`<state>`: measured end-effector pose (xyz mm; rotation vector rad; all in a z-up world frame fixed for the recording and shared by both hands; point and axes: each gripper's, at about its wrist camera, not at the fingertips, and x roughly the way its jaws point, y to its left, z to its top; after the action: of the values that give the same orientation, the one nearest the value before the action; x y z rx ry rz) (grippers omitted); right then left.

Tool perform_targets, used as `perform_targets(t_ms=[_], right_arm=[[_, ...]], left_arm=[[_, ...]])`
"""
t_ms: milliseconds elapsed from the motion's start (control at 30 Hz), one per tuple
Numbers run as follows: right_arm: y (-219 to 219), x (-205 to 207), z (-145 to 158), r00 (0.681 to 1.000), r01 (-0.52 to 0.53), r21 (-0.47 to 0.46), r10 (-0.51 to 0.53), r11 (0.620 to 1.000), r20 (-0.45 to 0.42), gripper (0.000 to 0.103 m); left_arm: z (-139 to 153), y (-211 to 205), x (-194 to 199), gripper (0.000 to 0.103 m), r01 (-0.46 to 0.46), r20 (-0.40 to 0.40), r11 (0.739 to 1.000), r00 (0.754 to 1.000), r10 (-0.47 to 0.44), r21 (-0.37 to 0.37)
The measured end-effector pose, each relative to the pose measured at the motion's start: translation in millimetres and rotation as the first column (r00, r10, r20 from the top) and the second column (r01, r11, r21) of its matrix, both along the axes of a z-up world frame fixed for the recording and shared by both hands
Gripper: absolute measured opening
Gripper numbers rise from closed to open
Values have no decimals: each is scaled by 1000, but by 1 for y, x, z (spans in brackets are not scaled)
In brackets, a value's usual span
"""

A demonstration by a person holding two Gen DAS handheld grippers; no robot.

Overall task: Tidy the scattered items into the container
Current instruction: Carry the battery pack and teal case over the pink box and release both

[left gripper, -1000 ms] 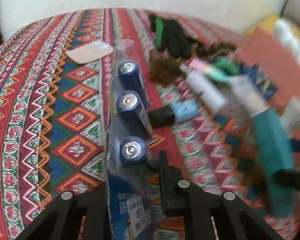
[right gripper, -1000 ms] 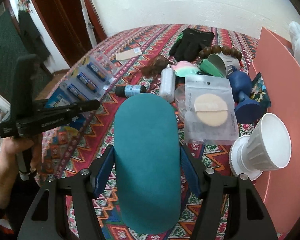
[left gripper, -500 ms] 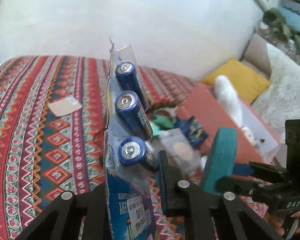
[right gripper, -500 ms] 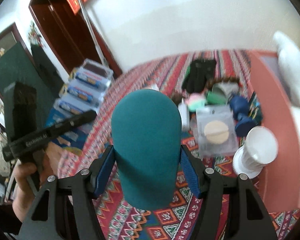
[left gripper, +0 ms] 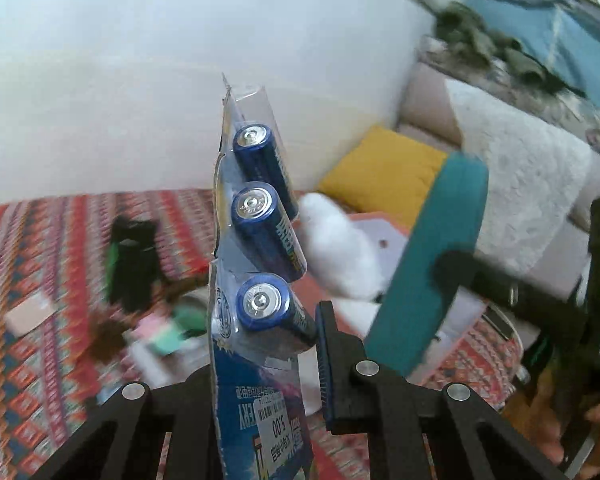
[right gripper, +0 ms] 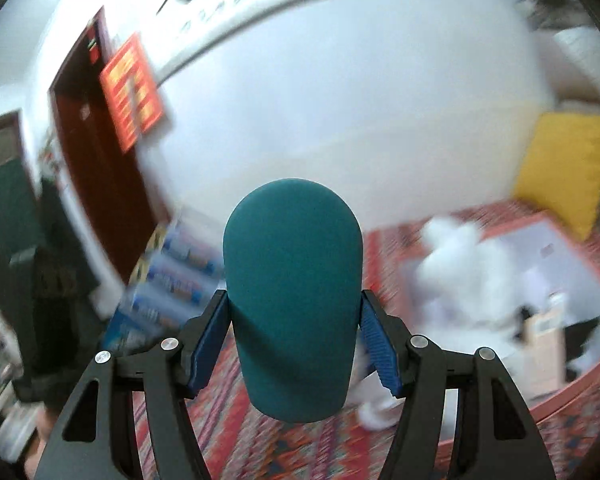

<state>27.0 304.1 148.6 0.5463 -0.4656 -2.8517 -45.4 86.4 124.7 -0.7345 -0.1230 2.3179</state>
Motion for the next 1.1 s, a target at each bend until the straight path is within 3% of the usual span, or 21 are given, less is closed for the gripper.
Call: perform_targets(t_ms=[133, 267, 400, 500, 533, 567, 600, 633, 733, 933, 1100], right_arm=[[52, 4, 29, 975, 217, 59, -214, 974, -64, 67], [110, -12, 32, 898, 440, 103, -434, 892, -70, 67], [153, -46, 1, 892, 449, 67, -452, 891, 26, 68], [168, -74, -19, 886, 451, 90, -457, 888, 74, 68], [169, -82, -24, 875, 466, 125, -477, 876, 78, 70], [170, -91, -28, 864, 481, 161, -497, 862, 81, 81], [167, -92, -29, 856, 492, 191, -512, 849, 72, 87], [165, -94, -31, 847, 504, 220, -527, 835, 62, 94], [151, -93, -29, 873, 472, 231, -488, 850, 11, 94], [113, -88, -21, 906, 411, 270, -423, 871, -18, 95], [63, -84, -12, 963, 266, 235, -267, 935, -28, 97]], left_arm=[[8, 60, -8, 13, 68, 0, 997, 998, -68, -39], [4, 125, -21, 13, 134, 9, 987, 991, -134, -93], [-12, 183, -47, 13, 174, 24, 971, 985, -173, -165], [-32, 222, -68, 16, 193, 46, 954, 981, -188, -229], [-37, 230, -74, 27, 193, 57, 949, 981, -184, -251], [-41, 237, -79, 46, 189, 67, 944, 982, -177, -271], [-43, 239, -84, 54, 173, 68, 945, 985, -160, -277], [-41, 237, -85, 60, 165, 63, 951, 986, -153, -260], [-34, 218, -86, 70, 119, 50, 968, 993, -111, -219], [-32, 152, -78, 73, 19, 69, 985, 998, -7, -171], [-55, 74, -53, 74, -69, 55, 978, 995, 82, -198]])
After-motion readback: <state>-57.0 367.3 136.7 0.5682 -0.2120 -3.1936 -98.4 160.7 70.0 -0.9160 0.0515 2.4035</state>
